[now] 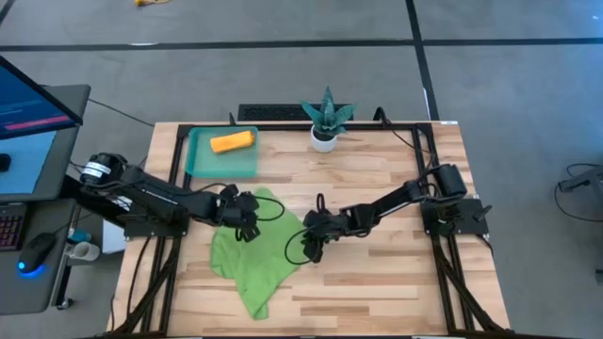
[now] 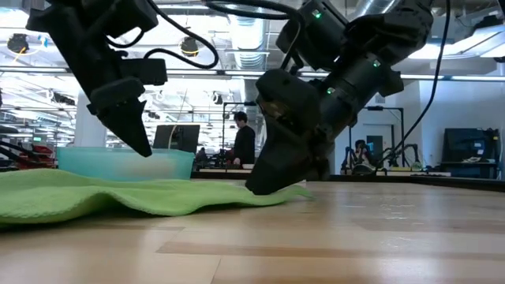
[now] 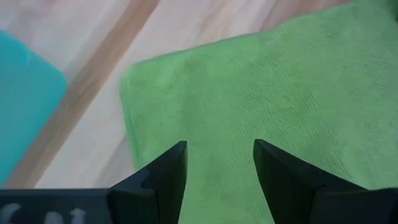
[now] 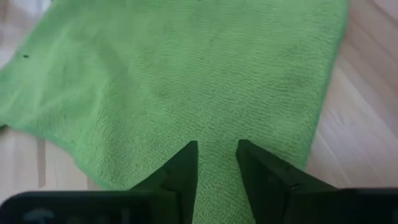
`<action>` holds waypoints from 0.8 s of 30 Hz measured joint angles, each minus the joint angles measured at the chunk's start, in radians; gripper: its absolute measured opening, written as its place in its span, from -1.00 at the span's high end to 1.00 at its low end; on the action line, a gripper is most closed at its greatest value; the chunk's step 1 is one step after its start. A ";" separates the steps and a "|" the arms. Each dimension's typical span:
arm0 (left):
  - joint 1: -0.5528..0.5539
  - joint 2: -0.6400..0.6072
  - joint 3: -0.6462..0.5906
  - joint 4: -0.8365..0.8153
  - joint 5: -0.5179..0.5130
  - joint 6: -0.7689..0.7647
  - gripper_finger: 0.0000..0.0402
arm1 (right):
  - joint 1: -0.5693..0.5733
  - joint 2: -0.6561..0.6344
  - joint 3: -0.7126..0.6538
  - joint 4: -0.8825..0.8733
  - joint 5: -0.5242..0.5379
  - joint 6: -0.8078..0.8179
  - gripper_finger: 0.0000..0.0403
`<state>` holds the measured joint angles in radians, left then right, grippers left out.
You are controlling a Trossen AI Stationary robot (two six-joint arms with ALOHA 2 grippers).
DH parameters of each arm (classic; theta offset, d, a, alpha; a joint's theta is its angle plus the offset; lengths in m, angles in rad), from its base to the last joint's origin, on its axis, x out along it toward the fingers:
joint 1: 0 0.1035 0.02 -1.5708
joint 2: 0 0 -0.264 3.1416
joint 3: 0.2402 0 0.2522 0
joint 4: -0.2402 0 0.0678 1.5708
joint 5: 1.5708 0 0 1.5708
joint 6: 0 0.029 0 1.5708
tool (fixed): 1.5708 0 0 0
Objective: Roll microfiber towels into tight, uniform cylinder then place into a basket
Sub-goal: Fold the light green microfiber cloth
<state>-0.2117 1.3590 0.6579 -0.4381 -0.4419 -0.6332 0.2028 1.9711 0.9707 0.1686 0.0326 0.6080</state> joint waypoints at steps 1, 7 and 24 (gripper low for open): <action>-0.007 0.000 0.000 0.000 0.000 -0.006 0.11 | 0.000 -0.001 0.000 -0.018 0.000 0.008 0.32; -0.032 0.000 0.000 0.001 0.004 -0.036 0.11 | 0.018 -0.023 0.000 -0.118 0.004 0.079 0.49; -0.127 0.000 0.000 0.000 0.117 -0.146 0.11 | 0.219 -0.144 -0.003 -0.553 0.083 0.431 0.77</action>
<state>-0.3385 1.3590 0.6579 -0.4384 -0.3244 -0.7793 0.4215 1.8275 0.9680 -0.3841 0.1154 1.0390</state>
